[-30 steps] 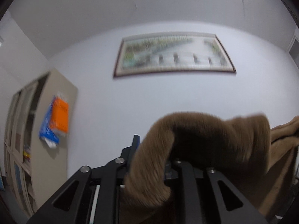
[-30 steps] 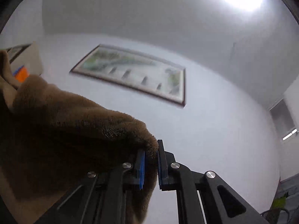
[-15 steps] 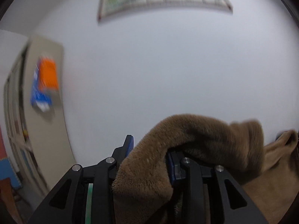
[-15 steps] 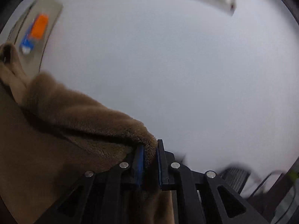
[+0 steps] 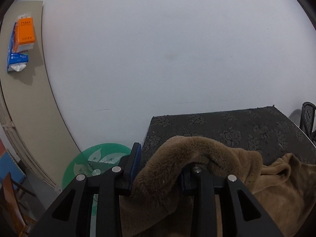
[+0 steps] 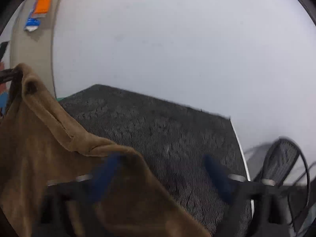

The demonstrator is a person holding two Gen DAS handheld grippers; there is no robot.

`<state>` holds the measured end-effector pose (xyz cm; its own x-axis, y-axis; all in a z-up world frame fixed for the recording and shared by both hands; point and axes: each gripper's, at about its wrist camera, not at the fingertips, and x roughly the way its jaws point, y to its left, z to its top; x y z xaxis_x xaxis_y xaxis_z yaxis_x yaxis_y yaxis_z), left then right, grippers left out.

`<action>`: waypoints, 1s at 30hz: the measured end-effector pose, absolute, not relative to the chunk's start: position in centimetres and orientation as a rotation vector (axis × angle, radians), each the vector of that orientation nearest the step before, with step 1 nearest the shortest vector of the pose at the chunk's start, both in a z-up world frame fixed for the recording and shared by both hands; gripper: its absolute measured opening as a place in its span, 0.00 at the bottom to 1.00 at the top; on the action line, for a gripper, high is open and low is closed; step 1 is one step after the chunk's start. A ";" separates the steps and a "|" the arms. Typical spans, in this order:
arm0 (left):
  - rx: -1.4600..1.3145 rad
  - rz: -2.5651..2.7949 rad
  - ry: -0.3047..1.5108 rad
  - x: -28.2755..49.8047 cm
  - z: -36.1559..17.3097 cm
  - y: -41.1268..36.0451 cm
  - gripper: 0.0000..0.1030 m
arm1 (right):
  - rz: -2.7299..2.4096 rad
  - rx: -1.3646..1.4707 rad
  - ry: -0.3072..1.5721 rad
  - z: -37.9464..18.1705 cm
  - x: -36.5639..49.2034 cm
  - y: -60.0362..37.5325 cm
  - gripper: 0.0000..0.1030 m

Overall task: Fold clothes
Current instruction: 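Grasp a blanket edge with the left gripper while the right gripper holds its corner, then raise both grippers high holding two blanket corners to hang it open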

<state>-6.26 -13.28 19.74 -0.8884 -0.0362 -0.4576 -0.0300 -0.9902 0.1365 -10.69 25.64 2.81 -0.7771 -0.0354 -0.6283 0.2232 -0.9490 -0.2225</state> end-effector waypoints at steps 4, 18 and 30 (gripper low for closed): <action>0.741 -3.066 -0.209 -6.9 19.8 -13.6 0.36 | -2.738 0.973 0.568 1.8 -11.5 24.7 0.93; 0.715 -3.164 -0.043 -5.3 22.2 -15.4 0.36 | -2.459 1.210 0.343 -4.0 -19.3 24.0 0.27; 0.510 -3.251 0.110 0.7 27.0 -17.9 0.36 | -3.014 0.404 0.018 11.9 -4.0 28.6 0.15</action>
